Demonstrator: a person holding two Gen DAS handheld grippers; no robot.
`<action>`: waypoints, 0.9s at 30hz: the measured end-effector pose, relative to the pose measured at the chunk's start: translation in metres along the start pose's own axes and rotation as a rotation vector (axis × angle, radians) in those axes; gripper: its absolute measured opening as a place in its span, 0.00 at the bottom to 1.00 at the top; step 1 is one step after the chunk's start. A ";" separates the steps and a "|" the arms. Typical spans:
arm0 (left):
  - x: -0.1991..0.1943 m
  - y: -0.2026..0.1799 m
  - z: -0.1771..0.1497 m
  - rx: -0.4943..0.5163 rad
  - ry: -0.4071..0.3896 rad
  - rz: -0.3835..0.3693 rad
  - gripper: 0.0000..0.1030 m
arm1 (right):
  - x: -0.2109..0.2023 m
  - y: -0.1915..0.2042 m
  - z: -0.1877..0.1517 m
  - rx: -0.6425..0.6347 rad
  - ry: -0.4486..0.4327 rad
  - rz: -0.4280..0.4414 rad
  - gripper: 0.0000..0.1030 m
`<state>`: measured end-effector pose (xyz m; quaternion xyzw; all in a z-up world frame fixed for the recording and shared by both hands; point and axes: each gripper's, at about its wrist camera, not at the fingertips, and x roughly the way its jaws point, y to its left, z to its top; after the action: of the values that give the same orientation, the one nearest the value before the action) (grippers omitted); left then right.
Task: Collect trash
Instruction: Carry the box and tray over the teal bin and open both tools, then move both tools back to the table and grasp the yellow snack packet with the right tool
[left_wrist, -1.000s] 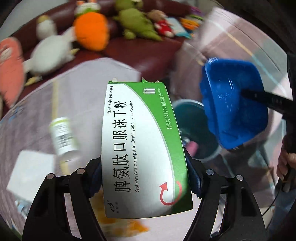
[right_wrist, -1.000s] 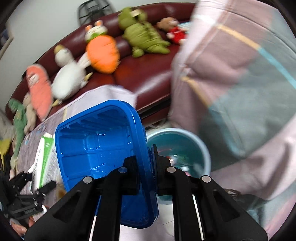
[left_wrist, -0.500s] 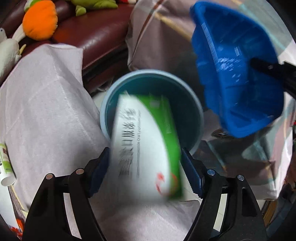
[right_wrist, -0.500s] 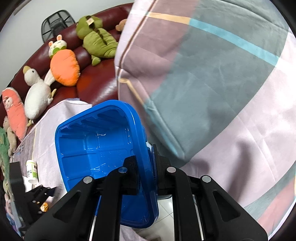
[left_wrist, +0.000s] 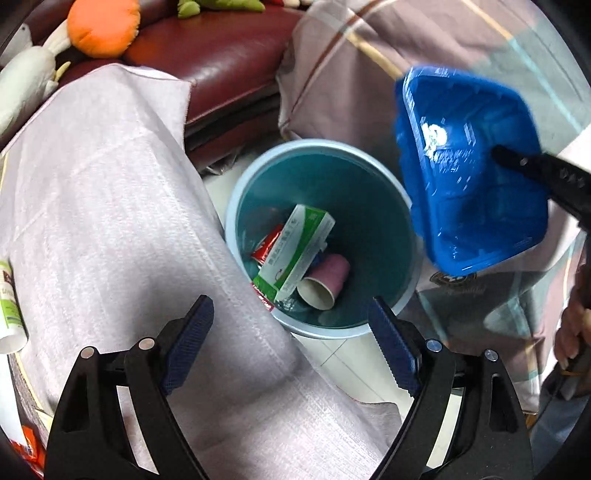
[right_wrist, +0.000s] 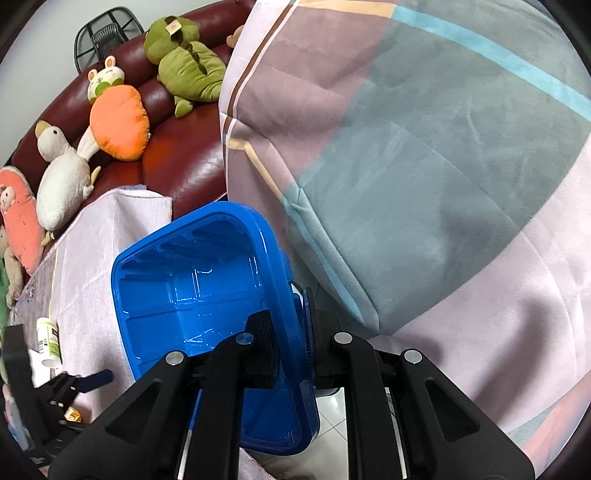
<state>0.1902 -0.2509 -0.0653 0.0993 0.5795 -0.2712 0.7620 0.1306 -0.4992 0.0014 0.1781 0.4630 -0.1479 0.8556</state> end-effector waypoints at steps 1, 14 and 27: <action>-0.005 0.002 -0.002 -0.001 -0.008 -0.002 0.83 | 0.001 0.002 0.000 -0.006 0.000 -0.007 0.12; -0.020 0.020 -0.016 -0.054 -0.039 -0.040 0.84 | 0.024 0.036 -0.009 -0.094 0.061 -0.026 0.54; -0.040 0.039 -0.036 -0.098 -0.062 -0.062 0.84 | -0.003 0.061 -0.016 -0.142 0.072 -0.046 0.75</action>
<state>0.1742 -0.1896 -0.0457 0.0355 0.5709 -0.2692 0.7748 0.1423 -0.4373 0.0062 0.1116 0.5067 -0.1276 0.8453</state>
